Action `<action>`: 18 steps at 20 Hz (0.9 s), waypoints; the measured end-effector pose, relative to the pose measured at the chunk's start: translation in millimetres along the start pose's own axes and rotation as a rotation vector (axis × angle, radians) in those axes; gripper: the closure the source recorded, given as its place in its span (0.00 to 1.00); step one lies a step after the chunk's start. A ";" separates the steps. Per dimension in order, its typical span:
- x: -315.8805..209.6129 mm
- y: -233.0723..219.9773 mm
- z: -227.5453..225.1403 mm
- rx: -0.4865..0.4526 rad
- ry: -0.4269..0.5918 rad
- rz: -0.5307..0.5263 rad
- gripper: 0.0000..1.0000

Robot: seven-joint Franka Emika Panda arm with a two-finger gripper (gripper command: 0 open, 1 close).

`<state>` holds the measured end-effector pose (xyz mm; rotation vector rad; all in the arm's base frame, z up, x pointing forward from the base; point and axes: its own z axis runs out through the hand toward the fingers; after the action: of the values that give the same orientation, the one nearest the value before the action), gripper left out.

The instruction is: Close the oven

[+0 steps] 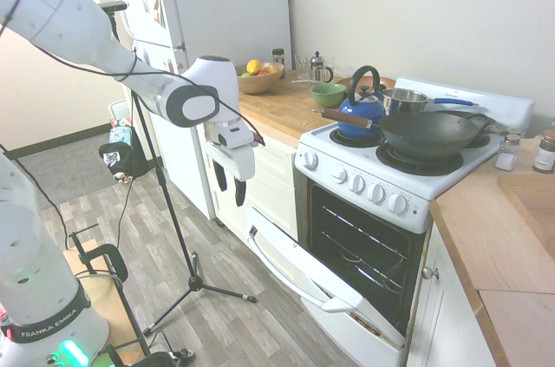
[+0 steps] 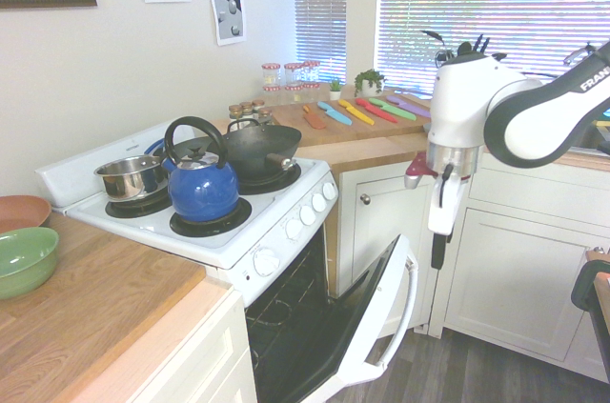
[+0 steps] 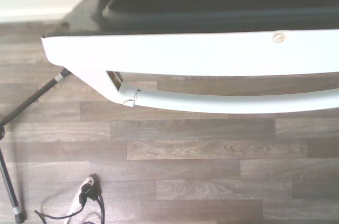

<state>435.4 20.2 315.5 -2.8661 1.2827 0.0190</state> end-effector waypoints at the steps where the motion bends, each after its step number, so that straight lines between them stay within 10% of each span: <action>1: 1.3 -0.4 14.0 -0.003 -0.007 0.003 0.00; 18: 42.3 -22.1 194.9 0.040 0.030 0.018 0.00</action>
<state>478.0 4.6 120.1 -2.8324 1.2985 -0.0493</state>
